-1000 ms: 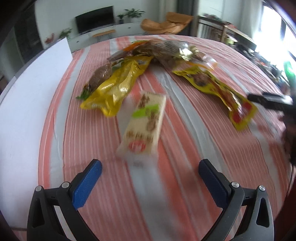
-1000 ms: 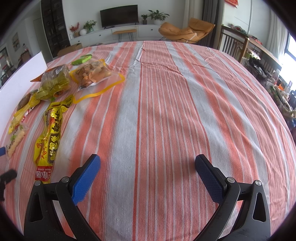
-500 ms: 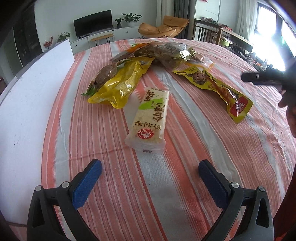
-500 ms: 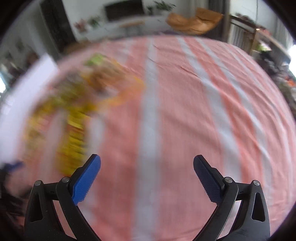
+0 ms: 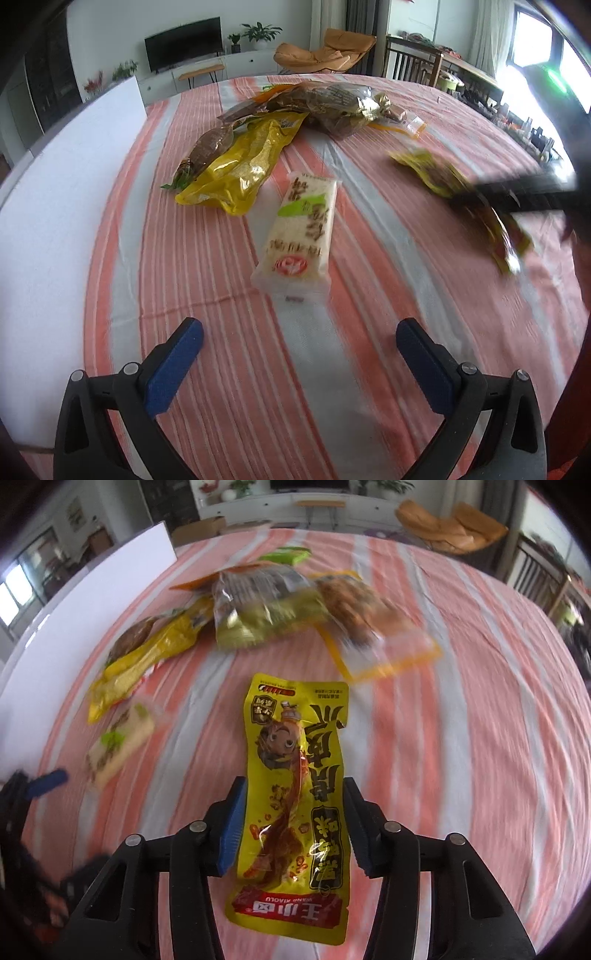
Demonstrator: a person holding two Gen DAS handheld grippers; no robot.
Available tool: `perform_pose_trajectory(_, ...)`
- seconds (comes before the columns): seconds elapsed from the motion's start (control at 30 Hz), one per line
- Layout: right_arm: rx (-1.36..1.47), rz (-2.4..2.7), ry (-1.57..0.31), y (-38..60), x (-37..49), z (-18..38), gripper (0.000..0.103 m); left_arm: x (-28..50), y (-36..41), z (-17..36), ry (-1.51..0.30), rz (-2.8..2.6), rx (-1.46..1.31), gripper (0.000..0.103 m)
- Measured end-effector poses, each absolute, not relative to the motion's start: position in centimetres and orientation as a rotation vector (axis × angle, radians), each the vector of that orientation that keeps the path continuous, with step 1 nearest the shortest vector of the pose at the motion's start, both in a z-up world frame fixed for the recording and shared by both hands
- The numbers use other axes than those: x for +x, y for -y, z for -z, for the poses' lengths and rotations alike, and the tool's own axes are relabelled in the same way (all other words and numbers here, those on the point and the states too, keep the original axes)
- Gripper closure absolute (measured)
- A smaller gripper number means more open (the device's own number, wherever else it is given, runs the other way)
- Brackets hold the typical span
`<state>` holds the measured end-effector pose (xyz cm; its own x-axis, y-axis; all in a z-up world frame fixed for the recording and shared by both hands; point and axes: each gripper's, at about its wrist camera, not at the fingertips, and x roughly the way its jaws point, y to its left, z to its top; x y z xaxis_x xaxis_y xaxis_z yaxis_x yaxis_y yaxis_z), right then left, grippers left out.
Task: Organize snacks
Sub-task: 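Grasp the white rice-cake pack with left tool while right grasps yellow spicy-strip bag, then carry the rice-cake pack with left tool while right carries spicy-strip bag into box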
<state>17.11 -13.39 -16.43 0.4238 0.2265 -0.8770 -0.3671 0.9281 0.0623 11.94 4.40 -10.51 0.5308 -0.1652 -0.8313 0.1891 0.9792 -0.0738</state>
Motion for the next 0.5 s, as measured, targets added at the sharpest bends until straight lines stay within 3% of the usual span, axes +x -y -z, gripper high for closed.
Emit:
perform_pose_trajectory(0.07,-0.103,-0.366,-1.074,15.7,14.8,16.4,0.052,12.8,-4.7,9.8,-0.985,0.243,-0.048,0.001)
perform_pose_trajectory(0.17,-0.052,-0.346,-1.065,18.5,12.9,16.6,0.052,15.1,-4.0,9.1,-1.003,0.252,-0.076,0.012)
perform_pose_trajectory(0.27,-0.013,-0.346,-1.058,19.6,11.8,16.3,0.053,16.9,-1.6,9.8,-1.044,0.186,0.071,0.044)
perform_pose_trajectory(0.33,0.015,-0.359,-1.049,19.7,11.2,16.0,0.055,16.4,-0.8,9.7,-1.022,0.192,0.107,0.072)
perform_pose_trajectory(0.5,0.229,-0.423,-1.061,22.0,11.1,15.3,0.059,13.5,-3.7,9.1,-0.991,0.307,-0.155,0.072)
